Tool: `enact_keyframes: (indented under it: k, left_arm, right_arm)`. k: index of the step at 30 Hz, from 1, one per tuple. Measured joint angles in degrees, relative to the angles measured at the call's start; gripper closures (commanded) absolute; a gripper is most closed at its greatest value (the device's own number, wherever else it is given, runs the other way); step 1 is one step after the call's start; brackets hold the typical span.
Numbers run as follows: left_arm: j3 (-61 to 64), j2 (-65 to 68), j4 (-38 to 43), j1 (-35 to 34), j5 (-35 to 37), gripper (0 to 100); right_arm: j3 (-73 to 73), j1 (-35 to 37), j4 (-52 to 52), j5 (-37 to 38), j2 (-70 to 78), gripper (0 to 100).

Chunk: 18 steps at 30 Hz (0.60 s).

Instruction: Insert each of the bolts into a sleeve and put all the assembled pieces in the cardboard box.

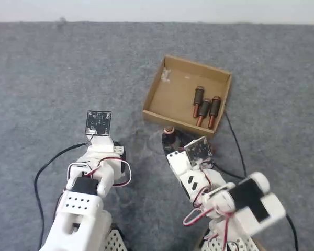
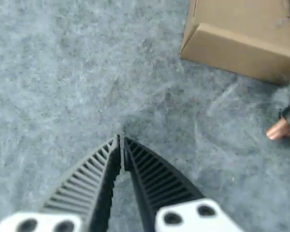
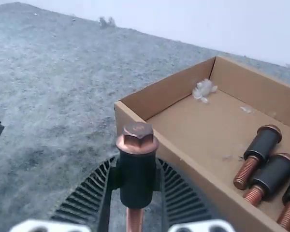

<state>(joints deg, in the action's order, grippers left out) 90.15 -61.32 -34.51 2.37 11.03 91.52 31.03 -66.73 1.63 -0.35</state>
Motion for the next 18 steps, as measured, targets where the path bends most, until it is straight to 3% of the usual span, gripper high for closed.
enact_keyframes:
  k: [18]
  left_arm:
    - [0.26,0.00,0.09,0.00,0.00,98]
  right_arm:
    - [0.09,-0.44,46.77,0.00,-30.42,99.3]
